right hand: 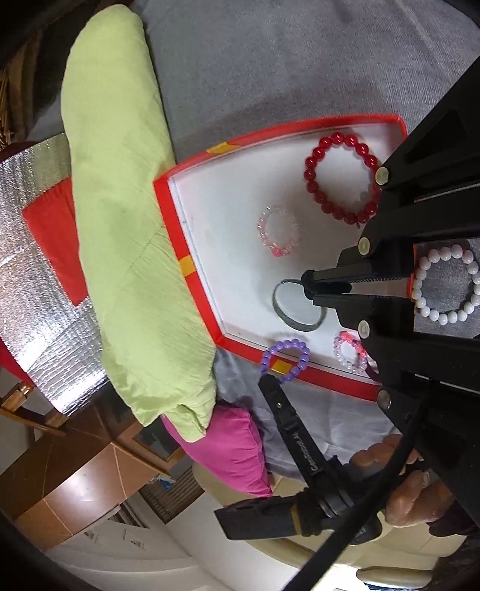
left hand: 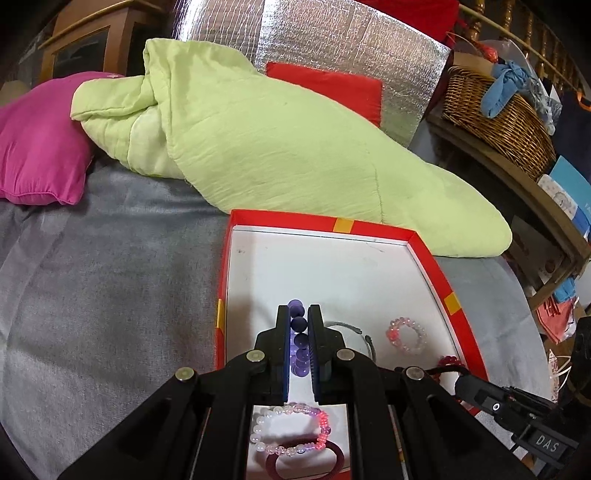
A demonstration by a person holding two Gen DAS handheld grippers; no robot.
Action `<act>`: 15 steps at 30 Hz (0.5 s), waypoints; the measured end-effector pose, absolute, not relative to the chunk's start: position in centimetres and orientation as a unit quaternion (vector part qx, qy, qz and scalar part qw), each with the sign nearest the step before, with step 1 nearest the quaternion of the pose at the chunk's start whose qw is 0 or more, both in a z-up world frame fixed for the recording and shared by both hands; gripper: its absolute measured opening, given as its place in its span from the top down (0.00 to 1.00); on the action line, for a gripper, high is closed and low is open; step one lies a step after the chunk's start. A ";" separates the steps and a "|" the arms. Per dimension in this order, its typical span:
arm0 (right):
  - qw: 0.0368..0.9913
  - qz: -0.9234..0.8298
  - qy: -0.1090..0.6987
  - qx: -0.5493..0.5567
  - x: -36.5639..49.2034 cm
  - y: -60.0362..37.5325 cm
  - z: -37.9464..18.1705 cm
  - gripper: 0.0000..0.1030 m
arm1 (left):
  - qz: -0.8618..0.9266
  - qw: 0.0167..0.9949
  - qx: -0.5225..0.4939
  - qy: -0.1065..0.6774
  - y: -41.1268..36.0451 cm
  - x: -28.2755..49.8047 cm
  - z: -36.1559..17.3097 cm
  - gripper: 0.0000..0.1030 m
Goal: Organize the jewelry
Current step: 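Lower both held items into the red box and open both tools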
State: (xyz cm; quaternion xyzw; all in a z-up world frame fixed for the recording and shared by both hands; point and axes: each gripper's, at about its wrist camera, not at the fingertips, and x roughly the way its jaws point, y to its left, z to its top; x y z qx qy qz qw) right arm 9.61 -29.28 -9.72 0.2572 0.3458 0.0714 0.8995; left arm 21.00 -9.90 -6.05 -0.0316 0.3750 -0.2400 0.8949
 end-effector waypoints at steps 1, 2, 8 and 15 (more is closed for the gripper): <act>0.899 0.073 0.347 0.256 9.6 -29.2 -9.8 0.94 | -0.239 0.895 -0.031 0.375 -9.9 20.9 -6.1 0.91; 0.899 0.073 0.347 0.256 9.6 -29.1 -9.8 0.94 | -0.238 0.896 -0.028 0.375 -10.0 20.9 -6.1 0.91; 0.894 0.078 0.360 0.254 9.9 -28.5 -10.3 0.94 | -0.234 0.895 -0.014 0.379 -10.4 20.8 -6.5 0.91; 0.892 0.080 0.372 0.245 10.0 -28.1 -10.8 0.94 | -0.233 0.893 -0.012 0.385 -10.5 20.7 -7.0 0.91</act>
